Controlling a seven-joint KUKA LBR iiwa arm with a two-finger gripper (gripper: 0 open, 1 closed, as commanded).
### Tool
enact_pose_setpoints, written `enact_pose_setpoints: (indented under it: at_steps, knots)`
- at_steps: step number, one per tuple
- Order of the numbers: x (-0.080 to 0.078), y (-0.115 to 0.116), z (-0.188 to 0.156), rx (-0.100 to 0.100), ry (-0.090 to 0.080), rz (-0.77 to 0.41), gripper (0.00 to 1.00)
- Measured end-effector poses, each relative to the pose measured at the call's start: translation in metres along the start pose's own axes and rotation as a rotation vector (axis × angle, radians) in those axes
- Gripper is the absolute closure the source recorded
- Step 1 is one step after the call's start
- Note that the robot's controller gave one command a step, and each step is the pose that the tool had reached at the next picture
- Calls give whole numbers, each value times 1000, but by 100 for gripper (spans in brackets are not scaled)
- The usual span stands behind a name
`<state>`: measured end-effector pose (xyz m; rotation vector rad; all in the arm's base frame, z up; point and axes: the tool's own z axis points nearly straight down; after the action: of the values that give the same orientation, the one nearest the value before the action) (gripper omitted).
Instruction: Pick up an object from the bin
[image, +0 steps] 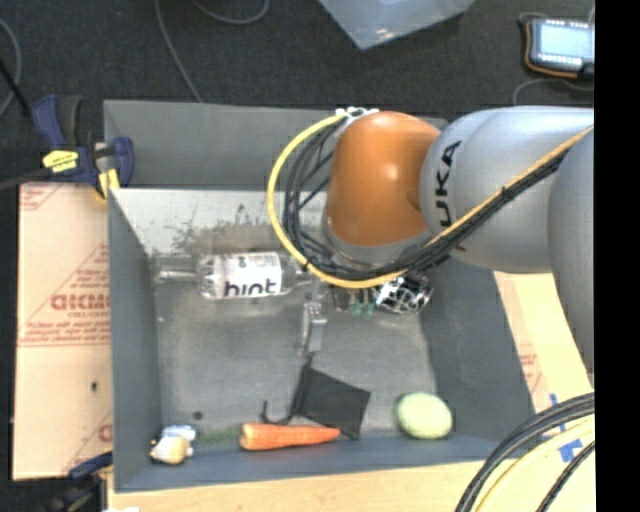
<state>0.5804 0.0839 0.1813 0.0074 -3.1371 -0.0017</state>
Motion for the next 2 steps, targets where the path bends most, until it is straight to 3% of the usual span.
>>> enact_pose_setpoints:
  at_steps: [1, 2]
  knots:
    - [-1, 0, -4, -1, -6, 1, 0]
    - [4, -9, 21, 1, -12, -88, 0]
